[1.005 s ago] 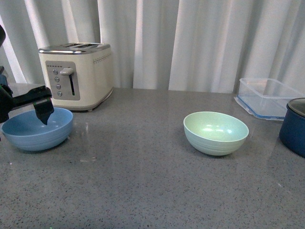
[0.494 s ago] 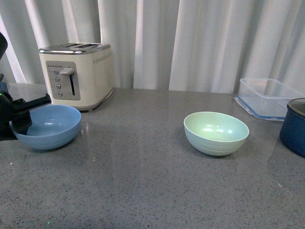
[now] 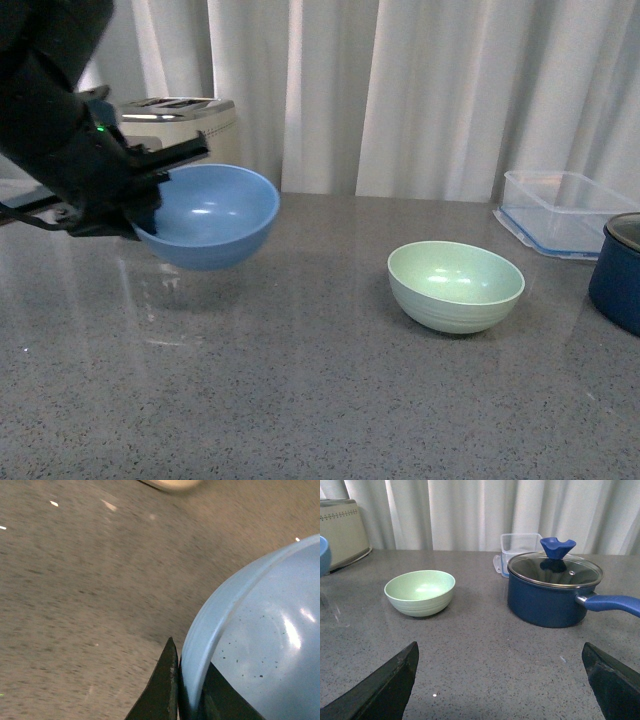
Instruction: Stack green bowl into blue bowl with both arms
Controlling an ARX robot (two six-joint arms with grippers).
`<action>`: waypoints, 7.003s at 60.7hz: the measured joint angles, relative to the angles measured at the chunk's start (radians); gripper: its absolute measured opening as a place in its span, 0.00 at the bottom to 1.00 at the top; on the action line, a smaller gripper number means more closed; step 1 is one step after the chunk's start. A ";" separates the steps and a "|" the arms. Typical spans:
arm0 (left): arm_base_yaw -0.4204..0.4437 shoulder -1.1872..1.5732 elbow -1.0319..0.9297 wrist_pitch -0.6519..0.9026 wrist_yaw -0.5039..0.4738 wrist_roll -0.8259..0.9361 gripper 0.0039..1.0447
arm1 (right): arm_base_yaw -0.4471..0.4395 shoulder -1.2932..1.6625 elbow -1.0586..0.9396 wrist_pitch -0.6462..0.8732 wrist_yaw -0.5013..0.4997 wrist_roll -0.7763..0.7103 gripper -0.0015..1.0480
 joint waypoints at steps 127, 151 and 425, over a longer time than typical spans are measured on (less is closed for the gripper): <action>0.161 -0.990 -1.358 1.084 0.077 0.465 0.03 | 0.000 0.000 0.000 0.000 0.000 0.000 0.90; 0.161 -1.189 -1.443 0.978 0.078 0.465 0.03 | 0.000 0.000 0.000 0.000 0.000 0.000 0.90; 0.161 -1.889 -1.444 0.299 0.078 0.468 0.94 | 0.442 2.006 1.528 -0.154 0.031 0.280 0.32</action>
